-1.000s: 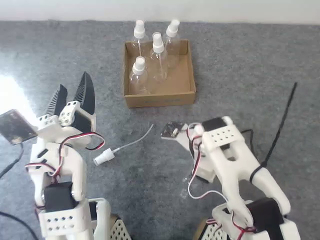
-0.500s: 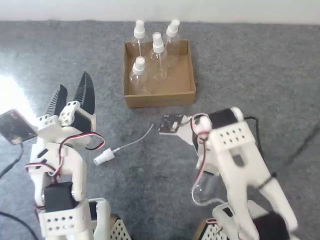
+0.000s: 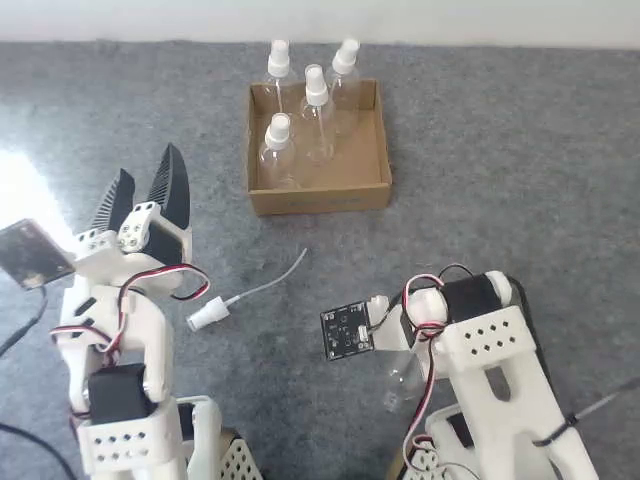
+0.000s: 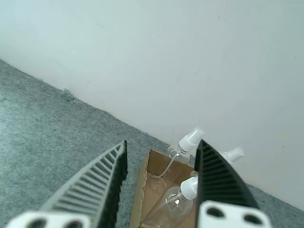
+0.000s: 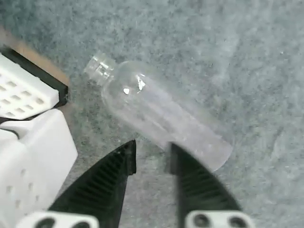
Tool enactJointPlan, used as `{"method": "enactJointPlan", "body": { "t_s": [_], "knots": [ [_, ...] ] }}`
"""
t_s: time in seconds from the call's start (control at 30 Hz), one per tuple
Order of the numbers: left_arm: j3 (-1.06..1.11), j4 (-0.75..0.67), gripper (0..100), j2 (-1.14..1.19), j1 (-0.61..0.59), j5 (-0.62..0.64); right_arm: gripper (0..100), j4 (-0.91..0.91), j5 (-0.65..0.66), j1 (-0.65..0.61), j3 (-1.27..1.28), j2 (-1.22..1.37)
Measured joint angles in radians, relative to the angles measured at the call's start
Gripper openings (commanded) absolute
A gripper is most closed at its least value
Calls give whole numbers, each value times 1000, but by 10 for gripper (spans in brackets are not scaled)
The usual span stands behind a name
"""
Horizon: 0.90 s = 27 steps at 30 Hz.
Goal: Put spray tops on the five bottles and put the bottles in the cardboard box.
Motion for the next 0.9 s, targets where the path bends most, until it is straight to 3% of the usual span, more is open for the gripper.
{"method": "enactJointPlan", "body": {
  "t_s": [0.13, 0.27, 0.53, 0.9],
  "knots": [
    [0, 0, 218, 0, 0, 0, 443, -23, 5, 0, 2, 0],
    [0, 0, 218, 0, 0, 0, 414, -46, 5, -3, 48, 0],
    [0, 0, 218, 0, 0, 0, 398, -91, 5, -180, 140, -2],
    [0, 0, 218, 0, 0, 0, 295, -238, 5, -196, 258, 35]
  ]
}}
